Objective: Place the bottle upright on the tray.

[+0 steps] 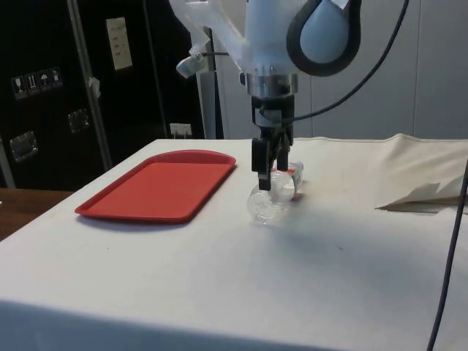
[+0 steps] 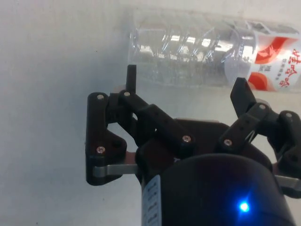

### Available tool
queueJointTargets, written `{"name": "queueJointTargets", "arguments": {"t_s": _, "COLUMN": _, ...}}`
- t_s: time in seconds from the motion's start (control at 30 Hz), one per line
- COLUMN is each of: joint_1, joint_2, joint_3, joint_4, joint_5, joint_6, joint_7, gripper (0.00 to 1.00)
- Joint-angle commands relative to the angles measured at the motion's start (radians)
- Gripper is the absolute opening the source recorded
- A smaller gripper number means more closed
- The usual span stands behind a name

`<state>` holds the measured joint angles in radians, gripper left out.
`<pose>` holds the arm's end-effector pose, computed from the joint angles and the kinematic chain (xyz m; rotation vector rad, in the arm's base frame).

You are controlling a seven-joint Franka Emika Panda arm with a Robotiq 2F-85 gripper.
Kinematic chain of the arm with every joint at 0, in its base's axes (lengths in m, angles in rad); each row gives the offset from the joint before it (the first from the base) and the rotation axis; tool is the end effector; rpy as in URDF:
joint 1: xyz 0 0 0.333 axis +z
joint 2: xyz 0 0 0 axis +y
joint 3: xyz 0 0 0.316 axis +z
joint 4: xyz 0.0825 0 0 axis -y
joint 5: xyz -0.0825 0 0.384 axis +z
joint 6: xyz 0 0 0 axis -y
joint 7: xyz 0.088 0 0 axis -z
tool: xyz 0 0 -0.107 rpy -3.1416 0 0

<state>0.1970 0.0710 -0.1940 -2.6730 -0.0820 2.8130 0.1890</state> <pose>0.4246 0.0039 0.2200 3.0990 -0.1681 0.1142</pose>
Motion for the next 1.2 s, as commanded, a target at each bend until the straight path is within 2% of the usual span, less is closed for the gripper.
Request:
{"name": "queueJointTargets", "arguments": {"t_s": 0.0, "joint_1": 0.0, "joint_2": -0.004, "joint_3": -0.002, "joint_4": -0.009, "joint_5": -0.002, "joint_6": 0.018, "joint_7": 0.004, "gripper": 1.0}}
{"name": "queueJointTargets", "arguments": {"t_s": 0.13, "joint_1": -0.002, "joint_2": -0.034, "joint_3": -0.005, "joint_4": -0.012, "joint_5": -0.011, "joint_6": 0.009, "joint_7": 0.021, "gripper": 1.0}}
{"name": "queueJointTargets", "arguments": {"t_s": 0.23, "joint_1": -0.002, "joint_2": -0.041, "joint_3": -0.001, "joint_4": -0.01, "joint_5": 0.0, "joint_6": 0.004, "joint_7": 0.011, "gripper": 1.0}}
{"name": "queueJointTargets", "arguments": {"t_s": 0.33, "joint_1": -0.004, "joint_2": -0.078, "joint_3": -0.003, "joint_4": -0.018, "joint_5": -0.008, "joint_6": -0.017, "joint_7": 0.017, "gripper": 1.0}}
{"name": "queueJointTargets", "arguments": {"t_s": 0.53, "joint_1": -0.003, "joint_2": -0.086, "joint_3": -0.001, "joint_4": -0.02, "joint_5": 0.0, "joint_6": -0.025, "joint_7": 0.01, "gripper": 1.0}}
{"name": "queueJointTargets", "arguments": {"t_s": 0.6, "joint_1": -0.008, "joint_2": -0.081, "joint_3": -0.005, "joint_4": -0.022, "joint_5": -0.004, "joint_6": -0.017, "joint_7": 0.009, "gripper": 1.0}}
{"name": "queueJointTargets", "arguments": {"t_s": 0.7, "joint_1": -0.015, "joint_2": -0.075, "joint_3": -0.02, "joint_4": -0.023, "joint_5": 0.0, "joint_6": -0.012, "joint_7": -0.012, "gripper": 1.0}}
{"name": "queueJointTargets", "arguments": {"t_s": 0.8, "joint_1": -0.017, "joint_2": -0.068, "joint_3": -0.039, "joint_4": -0.022, "joint_5": 0.003, "joint_6": -0.01, "joint_7": -0.036, "gripper": 1.0}}
{"name": "queueJointTargets", "arguments": {"t_s": 0.83, "joint_1": -0.013, "joint_2": -0.069, "joint_3": -0.043, "joint_4": -0.02, "joint_5": 0.0, "joint_6": -0.02, "joint_7": -0.034, "gripper": 1.0}}
{"name": "queueJointTargets", "arguments": {"t_s": 0.87, "joint_1": -0.017, "joint_2": -0.064, "joint_3": -0.051, "joint_4": -0.021, "joint_5": 0.005, "joint_6": -0.008, "joint_7": -0.05, "gripper": 1.0}}
{"name": "queueJointTargets", "arguments": {"t_s": 1.07, "joint_1": -0.021, "joint_2": -0.05, "joint_3": -0.092, "joint_4": -0.019, "joint_5": 0.008, "joint_6": 0.001, "joint_7": -0.094, "gripper": 1.0}}
{"name": "queueJointTargets", "arguments": {"t_s": 1.1, "joint_1": -0.017, "joint_2": -0.052, "joint_3": -0.092, "joint_4": -0.018, "joint_5": 0.0, "joint_6": -0.008, "joint_7": -0.083, "gripper": 1.0}}
{"name": "queueJointTargets", "arguments": {"t_s": 1.17, "joint_1": -0.022, "joint_2": -0.043, "joint_3": -0.112, "joint_4": -0.017, "joint_5": 0.01, "joint_6": 0.005, "joint_7": -0.114, "gripper": 1.0}}
